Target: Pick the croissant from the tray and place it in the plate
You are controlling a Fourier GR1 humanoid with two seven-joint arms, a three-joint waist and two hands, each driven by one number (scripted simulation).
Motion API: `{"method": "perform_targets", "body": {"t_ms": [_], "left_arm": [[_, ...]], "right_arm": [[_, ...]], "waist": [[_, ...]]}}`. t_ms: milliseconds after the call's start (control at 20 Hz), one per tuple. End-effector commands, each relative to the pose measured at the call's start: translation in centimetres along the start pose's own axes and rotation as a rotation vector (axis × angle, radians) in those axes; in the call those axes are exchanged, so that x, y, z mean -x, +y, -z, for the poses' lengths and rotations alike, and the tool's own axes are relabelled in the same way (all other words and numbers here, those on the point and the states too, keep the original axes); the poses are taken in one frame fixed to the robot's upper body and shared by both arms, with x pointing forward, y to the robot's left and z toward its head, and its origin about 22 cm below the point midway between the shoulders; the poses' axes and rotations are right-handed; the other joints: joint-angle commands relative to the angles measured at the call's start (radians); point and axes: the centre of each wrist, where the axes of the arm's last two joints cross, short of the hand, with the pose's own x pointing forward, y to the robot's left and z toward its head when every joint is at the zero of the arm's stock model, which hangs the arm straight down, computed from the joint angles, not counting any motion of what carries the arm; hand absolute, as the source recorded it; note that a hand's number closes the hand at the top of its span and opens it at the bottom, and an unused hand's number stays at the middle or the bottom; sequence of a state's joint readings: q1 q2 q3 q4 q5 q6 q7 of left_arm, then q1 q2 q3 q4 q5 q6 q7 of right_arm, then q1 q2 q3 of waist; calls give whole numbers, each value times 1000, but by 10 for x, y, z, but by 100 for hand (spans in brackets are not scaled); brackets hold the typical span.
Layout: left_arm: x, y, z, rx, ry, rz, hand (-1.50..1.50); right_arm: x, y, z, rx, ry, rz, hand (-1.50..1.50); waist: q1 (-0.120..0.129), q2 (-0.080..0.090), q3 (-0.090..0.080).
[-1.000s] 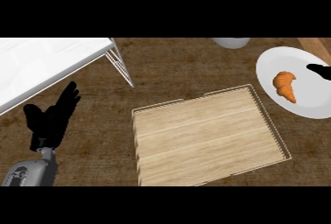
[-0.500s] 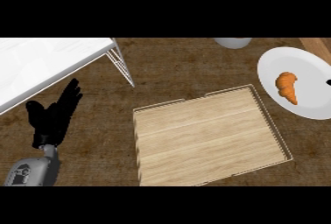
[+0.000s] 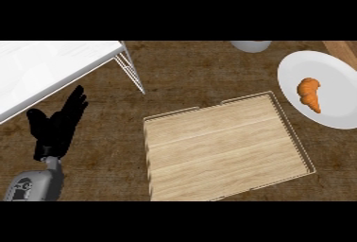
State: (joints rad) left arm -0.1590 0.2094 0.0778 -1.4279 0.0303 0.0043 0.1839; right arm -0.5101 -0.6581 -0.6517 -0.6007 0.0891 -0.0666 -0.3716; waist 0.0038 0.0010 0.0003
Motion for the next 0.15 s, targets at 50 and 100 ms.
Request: {"method": "perform_targets", "body": {"t_ms": [50,100], "left_arm": [[11,-4,-7,10,-9,-5,0],[-5,12,9,-3,-13,-13,0]], "right_arm": [[12,-19,-1,-5,32,-45,-150],[20,-37,-17,-1,43,-48,-150]], "waist": [[8,3,1],[-7,-1,0]]}}
